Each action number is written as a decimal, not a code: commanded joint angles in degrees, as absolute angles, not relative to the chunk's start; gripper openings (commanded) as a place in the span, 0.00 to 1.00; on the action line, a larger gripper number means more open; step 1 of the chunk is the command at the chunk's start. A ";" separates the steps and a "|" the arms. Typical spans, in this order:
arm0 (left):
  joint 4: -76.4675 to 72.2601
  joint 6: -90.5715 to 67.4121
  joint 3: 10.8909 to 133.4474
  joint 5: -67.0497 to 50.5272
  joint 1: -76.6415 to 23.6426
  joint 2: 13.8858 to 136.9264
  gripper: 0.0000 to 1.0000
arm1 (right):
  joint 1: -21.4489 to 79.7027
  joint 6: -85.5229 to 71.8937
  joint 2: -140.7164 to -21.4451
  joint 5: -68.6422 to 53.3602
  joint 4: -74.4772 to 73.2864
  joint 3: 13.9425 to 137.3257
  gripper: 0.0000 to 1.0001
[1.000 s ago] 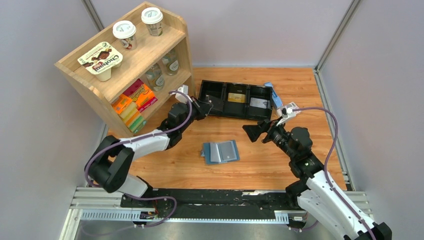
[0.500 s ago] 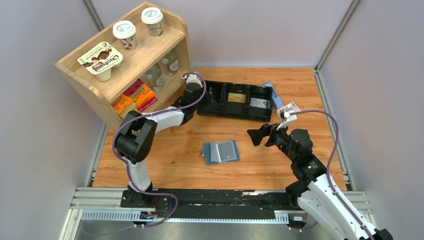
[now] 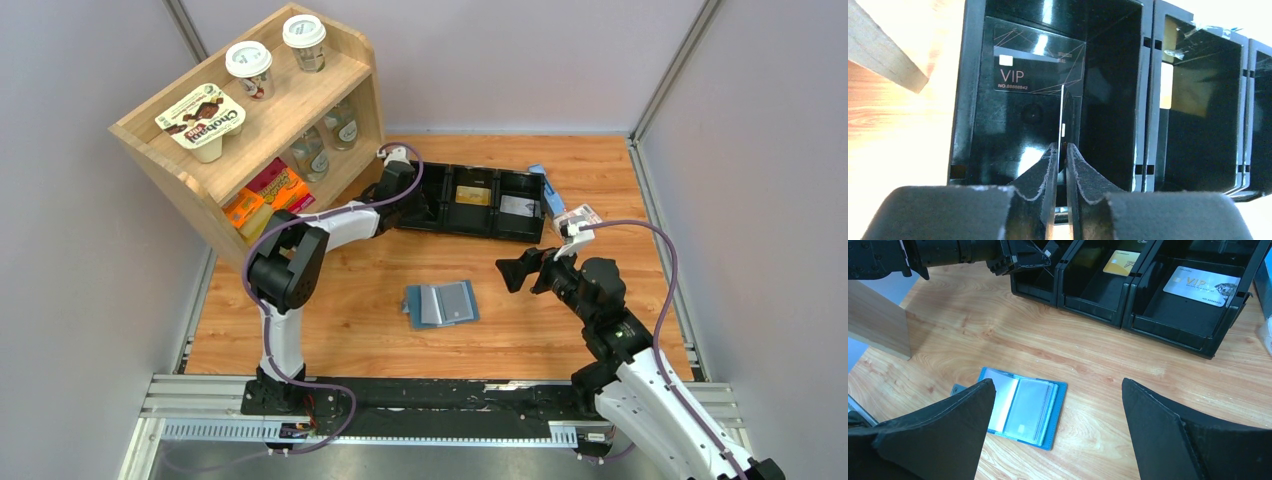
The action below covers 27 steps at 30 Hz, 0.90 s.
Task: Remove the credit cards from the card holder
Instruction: Place the credit card in the storage box, then remove the credit card from the card holder.
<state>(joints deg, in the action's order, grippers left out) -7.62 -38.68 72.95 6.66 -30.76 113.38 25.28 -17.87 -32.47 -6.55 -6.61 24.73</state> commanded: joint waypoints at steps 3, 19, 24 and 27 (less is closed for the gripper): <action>1.56 -35.08 77.34 10.89 -30.50 112.59 0.33 | 24.96 -16.61 -32.17 -6.50 -5.89 26.37 1.00; 13.00 -30.59 78.93 10.37 -33.92 99.85 0.50 | 24.96 -19.33 -41.03 -6.06 -12.82 32.34 1.00; 17.65 -29.71 75.07 6.96 -38.23 91.43 0.50 | 25.22 -21.35 -51.13 -10.71 -15.47 35.42 1.00; 21.00 -30.84 72.95 1.52 -40.60 88.25 0.50 | 26.89 -23.72 -56.41 -13.18 -15.82 36.65 1.00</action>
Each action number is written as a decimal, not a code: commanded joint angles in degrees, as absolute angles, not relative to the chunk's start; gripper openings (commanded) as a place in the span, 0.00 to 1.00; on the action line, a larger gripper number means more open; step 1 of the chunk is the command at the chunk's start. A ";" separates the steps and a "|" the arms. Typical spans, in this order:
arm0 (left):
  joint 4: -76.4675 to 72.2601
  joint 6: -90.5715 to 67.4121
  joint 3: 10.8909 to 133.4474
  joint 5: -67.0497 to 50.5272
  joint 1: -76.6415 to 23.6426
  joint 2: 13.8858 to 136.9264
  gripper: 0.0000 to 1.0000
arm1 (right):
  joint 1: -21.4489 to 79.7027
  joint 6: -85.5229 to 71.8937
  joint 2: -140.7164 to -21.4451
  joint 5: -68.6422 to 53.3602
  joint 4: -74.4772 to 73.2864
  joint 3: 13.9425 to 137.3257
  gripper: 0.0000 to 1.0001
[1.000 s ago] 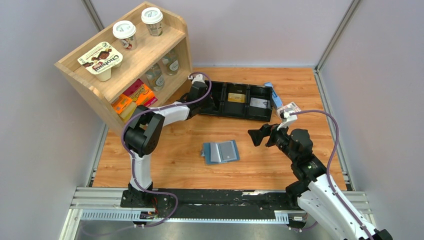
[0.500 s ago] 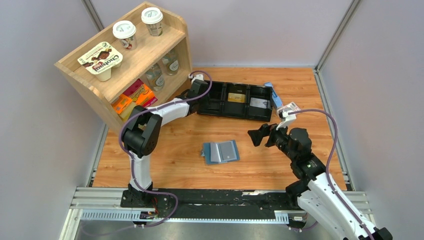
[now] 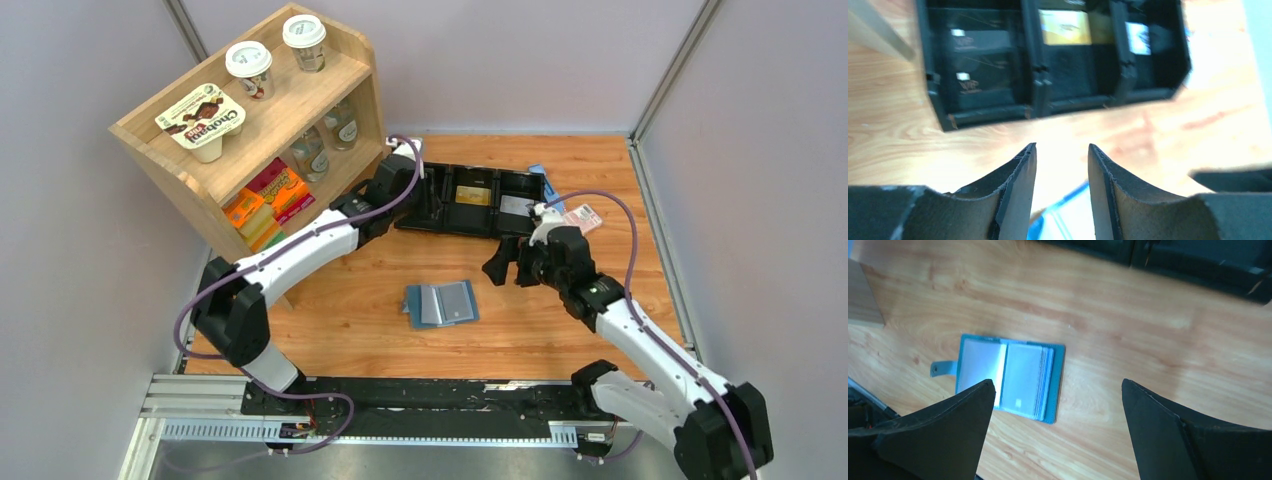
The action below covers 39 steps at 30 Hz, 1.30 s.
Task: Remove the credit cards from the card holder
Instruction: Remove the credit card from the card holder.
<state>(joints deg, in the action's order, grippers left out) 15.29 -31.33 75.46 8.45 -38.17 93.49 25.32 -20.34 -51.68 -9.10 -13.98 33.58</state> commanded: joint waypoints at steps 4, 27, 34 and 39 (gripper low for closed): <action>23.90 -32.25 68.65 -3.59 -42.62 83.77 0.47 | 30.49 -25.83 -62.04 -12.22 -15.12 37.79 0.94; 18.10 -27.25 50.19 -13.63 -43.77 89.11 0.27 | 44.12 -33.75 -87.27 -3.26 -14.23 50.01 0.59; 19.51 -26.63 48.43 -11.87 -43.77 91.93 0.23 | 45.35 -33.31 -89.29 -0.09 -18.54 52.12 0.59; 19.51 -26.89 47.20 -11.08 -43.77 91.67 0.22 | 45.61 -32.87 -89.56 2.81 -20.21 53.08 0.59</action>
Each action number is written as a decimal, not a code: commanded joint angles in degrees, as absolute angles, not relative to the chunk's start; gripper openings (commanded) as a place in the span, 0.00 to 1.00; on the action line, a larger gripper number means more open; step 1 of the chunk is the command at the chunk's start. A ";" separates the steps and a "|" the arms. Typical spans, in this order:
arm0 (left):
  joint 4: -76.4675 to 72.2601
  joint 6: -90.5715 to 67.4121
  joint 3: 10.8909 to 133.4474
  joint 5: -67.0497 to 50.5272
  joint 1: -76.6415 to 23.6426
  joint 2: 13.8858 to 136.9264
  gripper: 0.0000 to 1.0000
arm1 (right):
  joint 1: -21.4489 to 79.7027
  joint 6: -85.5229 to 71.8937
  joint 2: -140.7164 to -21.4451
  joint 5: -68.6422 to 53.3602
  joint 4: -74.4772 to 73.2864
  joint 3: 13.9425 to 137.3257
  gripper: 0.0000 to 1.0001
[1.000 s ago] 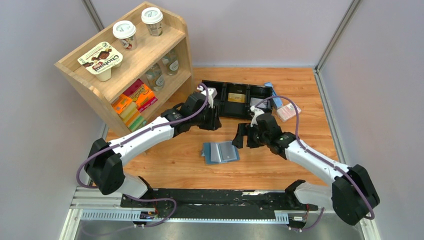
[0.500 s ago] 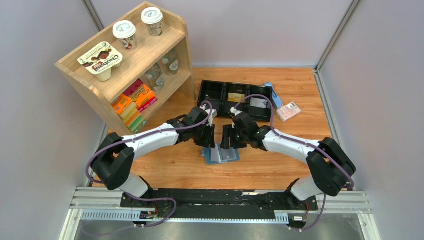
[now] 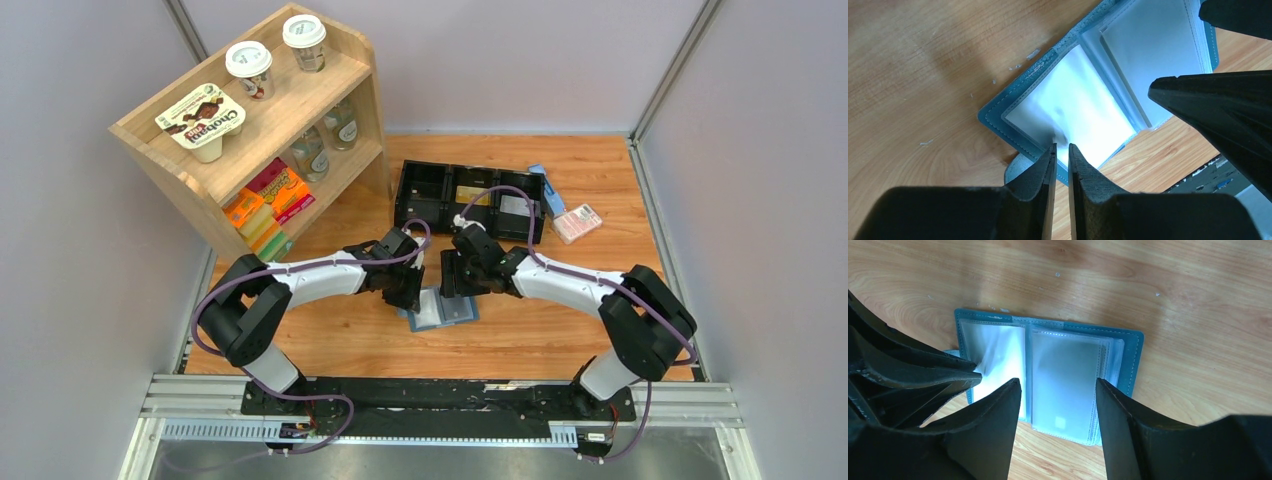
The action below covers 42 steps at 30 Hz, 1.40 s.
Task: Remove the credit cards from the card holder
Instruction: Remove the credit card from the card holder.
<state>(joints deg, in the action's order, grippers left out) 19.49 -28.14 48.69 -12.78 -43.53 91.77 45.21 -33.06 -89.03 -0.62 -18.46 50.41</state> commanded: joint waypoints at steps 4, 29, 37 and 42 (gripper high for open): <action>18.98 -27.33 46.41 -11.60 -43.77 91.50 0.21 | 45.96 -32.87 -90.79 1.76 -20.13 53.53 0.59; 16.88 -28.39 45.18 -13.89 -43.77 91.93 0.19 | 47.55 -32.43 -88.25 -5.09 -19.07 55.28 0.63; 16.09 -29.09 44.47 -12.75 -43.77 90.62 0.19 | 47.55 -32.61 -87.45 -12.64 -13.20 54.14 0.61; 15.91 -30.50 42.72 -9.06 -43.33 86.23 0.19 | 47.55 -34.45 -90.43 -18.62 -6.69 51.95 0.58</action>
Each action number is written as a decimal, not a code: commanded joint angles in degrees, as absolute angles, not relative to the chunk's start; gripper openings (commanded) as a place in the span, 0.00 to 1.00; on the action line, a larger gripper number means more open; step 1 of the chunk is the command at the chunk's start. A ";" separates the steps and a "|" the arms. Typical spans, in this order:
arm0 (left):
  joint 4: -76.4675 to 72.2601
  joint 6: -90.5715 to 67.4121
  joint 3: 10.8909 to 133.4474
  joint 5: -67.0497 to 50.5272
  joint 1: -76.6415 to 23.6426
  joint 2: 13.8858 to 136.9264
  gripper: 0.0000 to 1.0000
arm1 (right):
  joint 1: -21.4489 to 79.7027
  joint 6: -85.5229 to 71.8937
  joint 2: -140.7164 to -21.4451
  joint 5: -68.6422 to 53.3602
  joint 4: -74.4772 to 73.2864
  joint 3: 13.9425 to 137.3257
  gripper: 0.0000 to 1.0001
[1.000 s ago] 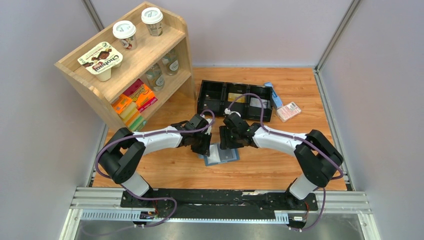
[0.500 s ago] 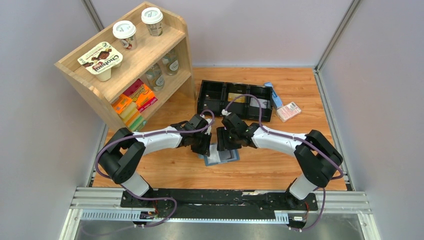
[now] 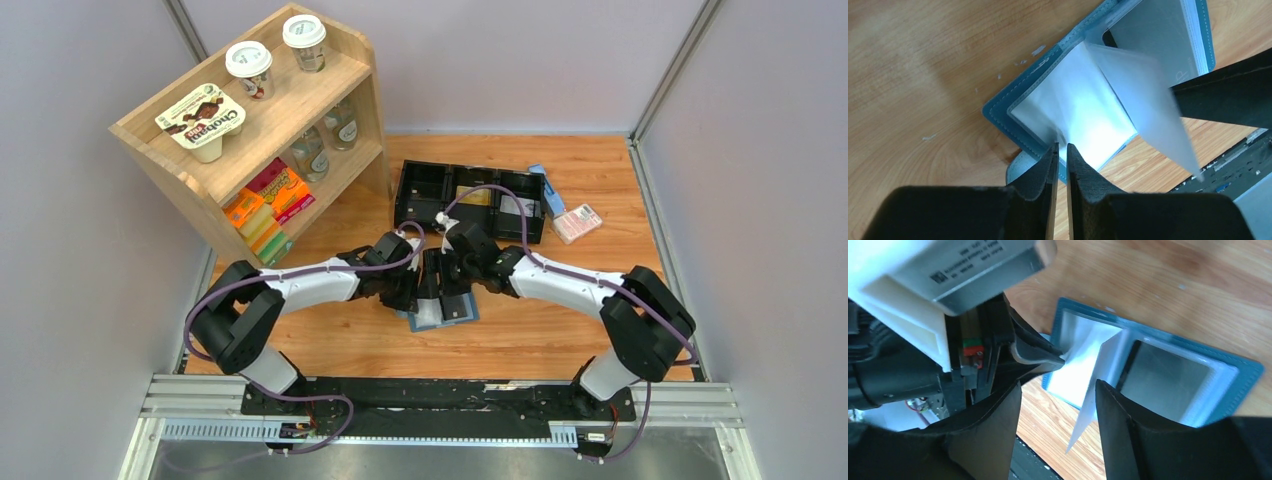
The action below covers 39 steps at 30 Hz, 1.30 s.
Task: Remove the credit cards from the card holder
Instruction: Remove the credit card from the card holder.
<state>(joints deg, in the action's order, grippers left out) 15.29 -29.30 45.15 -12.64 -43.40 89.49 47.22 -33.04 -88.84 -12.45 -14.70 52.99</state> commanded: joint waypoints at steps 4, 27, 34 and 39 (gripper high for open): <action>15.29 -33.21 40.35 -6.60 -41.93 81.40 0.23 | 47.55 -36.56 -94.47 -21.18 -1.94 50.28 0.58; 17.67 -40.42 45.79 -6.06 -40.17 68.11 0.32 | 46.41 -27.51 -88.34 -8.80 -11.42 53.44 0.53; 14.42 -43.24 50.36 -13.00 -40.17 74.87 0.34 | 42.28 -27.33 -82.97 -4.30 -14.41 49.14 0.49; 12.22 -45.87 51.68 -17.22 -40.25 81.81 0.34 | 39.55 -27.86 -81.65 -6.06 -13.80 45.45 0.45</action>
<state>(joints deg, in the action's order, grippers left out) 15.09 -42.78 49.56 -12.25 -40.25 77.80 41.04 -28.56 -83.18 -6.61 -13.04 47.99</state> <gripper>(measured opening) 0.339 0.466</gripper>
